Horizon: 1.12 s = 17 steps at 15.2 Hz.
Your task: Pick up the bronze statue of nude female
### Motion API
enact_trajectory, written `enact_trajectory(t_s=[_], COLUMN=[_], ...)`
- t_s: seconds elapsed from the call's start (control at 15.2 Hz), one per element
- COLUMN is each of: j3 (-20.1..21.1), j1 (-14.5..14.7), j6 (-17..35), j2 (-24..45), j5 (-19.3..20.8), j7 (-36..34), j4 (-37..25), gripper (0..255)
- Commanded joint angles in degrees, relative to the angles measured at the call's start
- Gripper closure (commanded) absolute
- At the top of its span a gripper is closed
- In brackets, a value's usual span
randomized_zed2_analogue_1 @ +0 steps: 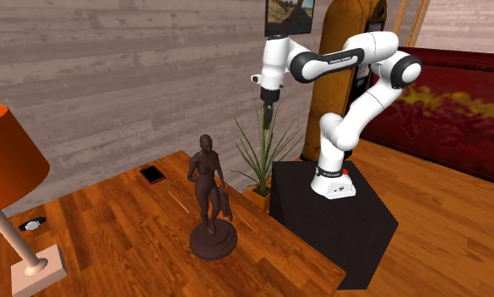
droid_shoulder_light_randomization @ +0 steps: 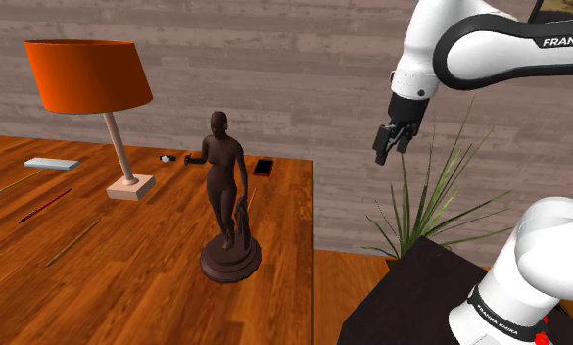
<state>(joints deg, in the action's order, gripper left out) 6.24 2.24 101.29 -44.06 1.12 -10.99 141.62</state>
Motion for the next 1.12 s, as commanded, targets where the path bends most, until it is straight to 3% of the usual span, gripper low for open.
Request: enact_trajectory(t_s=[0.0,0.59,1.06], j3=[2.0,12.4,21.9], j1=[0.9,3.4,2.0], j6=[2.9,19.2,30.8], j2=[0.9,9.4,19.7], j5=[-1.2,-4.2,-1.1], j7=[-2.2,-12.8,-23.0], j4=[0.4,1.2,-2.6], gripper=[0,0,0])
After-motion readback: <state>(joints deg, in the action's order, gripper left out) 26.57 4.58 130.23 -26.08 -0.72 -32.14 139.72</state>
